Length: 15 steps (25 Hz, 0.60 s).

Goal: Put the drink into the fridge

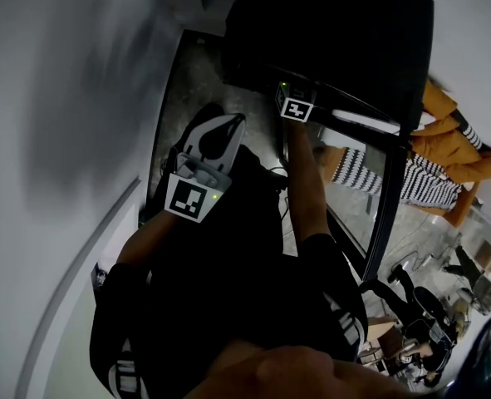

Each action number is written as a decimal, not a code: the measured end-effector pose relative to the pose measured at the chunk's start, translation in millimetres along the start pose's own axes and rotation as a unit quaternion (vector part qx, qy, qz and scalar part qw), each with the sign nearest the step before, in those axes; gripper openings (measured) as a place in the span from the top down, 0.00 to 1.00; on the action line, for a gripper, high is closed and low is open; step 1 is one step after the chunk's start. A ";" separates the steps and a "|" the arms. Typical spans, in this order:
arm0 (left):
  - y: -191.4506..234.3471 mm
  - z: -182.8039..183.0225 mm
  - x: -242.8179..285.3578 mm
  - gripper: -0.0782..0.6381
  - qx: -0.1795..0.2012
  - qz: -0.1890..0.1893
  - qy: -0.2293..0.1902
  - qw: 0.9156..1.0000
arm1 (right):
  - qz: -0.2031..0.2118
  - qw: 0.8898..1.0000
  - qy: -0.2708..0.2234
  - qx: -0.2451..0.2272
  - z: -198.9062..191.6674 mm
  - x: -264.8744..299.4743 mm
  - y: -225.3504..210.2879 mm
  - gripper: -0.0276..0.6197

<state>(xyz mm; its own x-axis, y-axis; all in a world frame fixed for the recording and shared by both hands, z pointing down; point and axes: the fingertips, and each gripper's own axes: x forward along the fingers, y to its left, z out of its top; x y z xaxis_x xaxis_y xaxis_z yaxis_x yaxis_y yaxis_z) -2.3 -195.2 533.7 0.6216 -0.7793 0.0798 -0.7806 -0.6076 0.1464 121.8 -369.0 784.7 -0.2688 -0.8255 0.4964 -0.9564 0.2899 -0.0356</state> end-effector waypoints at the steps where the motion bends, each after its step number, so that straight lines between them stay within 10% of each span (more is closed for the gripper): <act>1: 0.9 -0.6 0.7 0.88 0.001 -0.001 -0.001 1.000 | 0.000 1.000 -0.002 0.001 0.4 0.7 0.0 0.74; 15: 3.8 3.4 -0.4 0.88 -0.007 0.002 -0.006 1.000 | -0.013 1.000 -0.013 -0.003 -1.6 -2.8 0.7 0.74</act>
<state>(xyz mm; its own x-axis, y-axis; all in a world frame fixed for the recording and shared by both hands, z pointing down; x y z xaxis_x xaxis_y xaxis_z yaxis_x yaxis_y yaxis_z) -5.7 -197.7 530.8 0.6181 -0.7832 0.0676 -0.7815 -0.6029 0.1603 122.1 -365.7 784.6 -0.2471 -0.8449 0.4745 -0.9622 0.2717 -0.0173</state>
